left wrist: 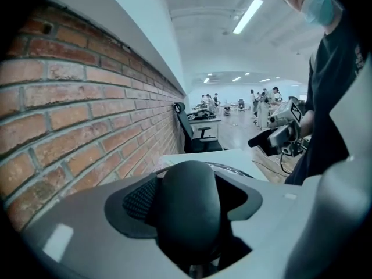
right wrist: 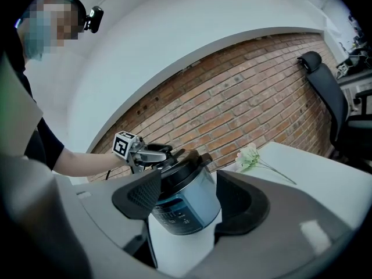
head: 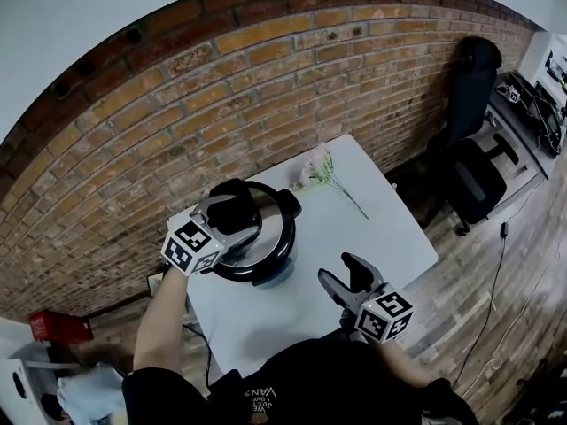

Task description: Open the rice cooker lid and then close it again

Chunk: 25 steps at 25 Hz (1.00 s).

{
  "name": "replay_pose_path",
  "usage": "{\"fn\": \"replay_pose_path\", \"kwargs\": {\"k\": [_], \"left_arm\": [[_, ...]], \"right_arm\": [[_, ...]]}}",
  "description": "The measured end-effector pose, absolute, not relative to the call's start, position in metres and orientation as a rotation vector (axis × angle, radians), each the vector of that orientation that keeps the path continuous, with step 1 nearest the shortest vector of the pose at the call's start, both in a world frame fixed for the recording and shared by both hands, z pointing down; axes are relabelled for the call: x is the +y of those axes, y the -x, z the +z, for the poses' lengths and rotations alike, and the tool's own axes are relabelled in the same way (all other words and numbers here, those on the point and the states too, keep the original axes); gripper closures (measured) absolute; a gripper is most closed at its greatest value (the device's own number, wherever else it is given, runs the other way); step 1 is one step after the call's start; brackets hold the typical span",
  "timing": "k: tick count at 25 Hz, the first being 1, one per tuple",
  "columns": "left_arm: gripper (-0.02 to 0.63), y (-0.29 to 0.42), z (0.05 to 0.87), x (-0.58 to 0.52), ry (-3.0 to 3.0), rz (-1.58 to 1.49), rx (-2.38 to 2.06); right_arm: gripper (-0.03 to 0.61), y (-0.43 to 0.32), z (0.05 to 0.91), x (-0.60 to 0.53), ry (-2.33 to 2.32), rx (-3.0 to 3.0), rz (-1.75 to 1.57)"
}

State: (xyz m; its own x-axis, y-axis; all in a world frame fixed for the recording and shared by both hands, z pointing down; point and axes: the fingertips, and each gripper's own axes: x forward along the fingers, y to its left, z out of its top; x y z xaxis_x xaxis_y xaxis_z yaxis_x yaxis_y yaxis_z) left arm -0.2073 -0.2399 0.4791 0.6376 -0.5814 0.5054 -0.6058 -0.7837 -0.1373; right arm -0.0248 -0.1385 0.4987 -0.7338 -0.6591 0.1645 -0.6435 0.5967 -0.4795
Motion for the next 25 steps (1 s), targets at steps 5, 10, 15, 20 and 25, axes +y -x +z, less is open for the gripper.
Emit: {"fn": "replay_pose_path", "kwargs": {"k": [5,10,15,20,25], "left_arm": [[0.318,0.212,0.48,-0.245,-2.69,0.825,-1.194],[0.319,0.212,0.481,-0.246,-2.675,0.826,-1.209],[0.318,0.213,0.474,-0.242,-2.713,0.724,-1.179],[0.318,0.23,0.45,-0.23,-2.788,0.568,-1.33],[0.318,0.255,0.422,-0.196,-2.805,0.419,-1.553]], "right_arm": [[0.285,0.034,0.497,-0.136,1.096,2.8,-0.814],[0.285,0.041,0.495,-0.132,1.063,2.811,-0.81],[0.285,0.044,0.489,-0.128,1.049,2.818,-0.785],[0.285,0.043,0.483,-0.123,1.066,2.809,-0.76],[0.285,0.046,0.477,-0.111,1.089,2.8,-0.727]]}}
